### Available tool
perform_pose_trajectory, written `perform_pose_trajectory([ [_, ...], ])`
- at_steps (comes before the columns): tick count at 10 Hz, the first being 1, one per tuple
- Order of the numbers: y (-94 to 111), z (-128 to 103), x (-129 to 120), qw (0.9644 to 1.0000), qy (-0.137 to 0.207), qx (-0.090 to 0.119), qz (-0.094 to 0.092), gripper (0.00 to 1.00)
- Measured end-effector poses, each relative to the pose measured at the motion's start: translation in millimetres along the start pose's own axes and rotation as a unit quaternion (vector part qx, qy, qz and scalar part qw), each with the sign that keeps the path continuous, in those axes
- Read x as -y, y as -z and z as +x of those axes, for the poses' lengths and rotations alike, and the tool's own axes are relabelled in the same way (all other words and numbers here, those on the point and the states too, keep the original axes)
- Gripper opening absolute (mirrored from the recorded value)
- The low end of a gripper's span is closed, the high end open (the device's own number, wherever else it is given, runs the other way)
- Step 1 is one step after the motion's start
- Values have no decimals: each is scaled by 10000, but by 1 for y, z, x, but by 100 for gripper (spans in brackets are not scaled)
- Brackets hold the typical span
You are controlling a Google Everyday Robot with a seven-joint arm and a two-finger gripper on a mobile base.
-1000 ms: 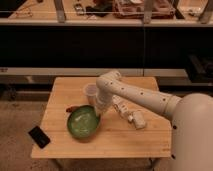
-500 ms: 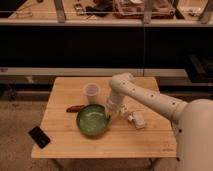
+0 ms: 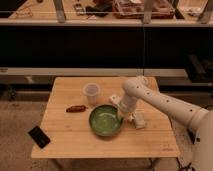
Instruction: Drag the ceramic bowl in a circle
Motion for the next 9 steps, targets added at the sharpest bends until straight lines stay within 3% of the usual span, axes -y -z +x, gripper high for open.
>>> perform_pose_trajectory([
  [3, 10, -24, 6, 9996, 260, -38, -81, 17],
  [5, 3, -53, 23, 9989, 453, 76, -1, 17],
  [9, 3, -101, 27, 9986, 480, 216, 94, 17],
])
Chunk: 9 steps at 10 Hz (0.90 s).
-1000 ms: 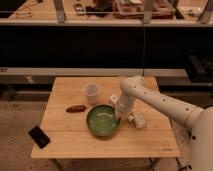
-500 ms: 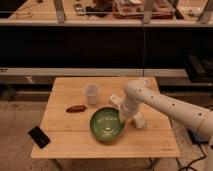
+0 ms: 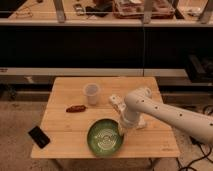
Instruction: Drag the ceramic bowl in a circle
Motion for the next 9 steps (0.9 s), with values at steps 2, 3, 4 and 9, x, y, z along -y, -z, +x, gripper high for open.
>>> perform_pose_trajectory([
  [2, 1, -9, 16, 9998, 176, 9, 17, 17],
  [3, 3, -12, 30, 9994, 338, 9, 34, 17],
  [4, 4, -12, 45, 9988, 483, 2, 65, 17],
  [9, 17, 17, 128, 9924, 1138, -252, 396, 17],
])
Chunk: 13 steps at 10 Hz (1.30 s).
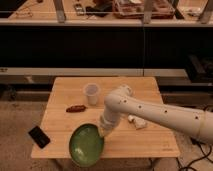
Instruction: Drag the ceramic bowl in a circle
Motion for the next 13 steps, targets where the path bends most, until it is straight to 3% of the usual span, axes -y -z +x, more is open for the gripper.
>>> perform_pose_trajectory([
  [4, -1, 55, 26, 9988, -38, -196, 444, 17],
  [9, -13, 105, -2, 9988, -254, -125, 389, 17],
  [13, -32, 105, -46, 9977, -596, 160, 285, 17],
])
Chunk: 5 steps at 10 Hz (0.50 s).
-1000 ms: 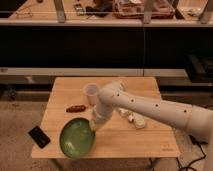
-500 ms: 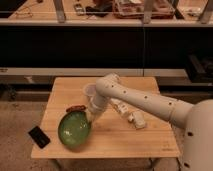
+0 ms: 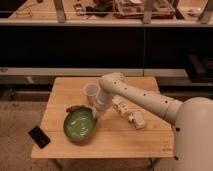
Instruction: Drag the ceramic bowl in a circle
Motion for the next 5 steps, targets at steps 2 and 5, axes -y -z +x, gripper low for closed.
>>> perform_pose_trajectory([
  [2, -5, -7, -29, 9996, -199, 111, -160, 17],
  [5, 16, -20, -85, 9963, -606, -20, -612, 17],
])
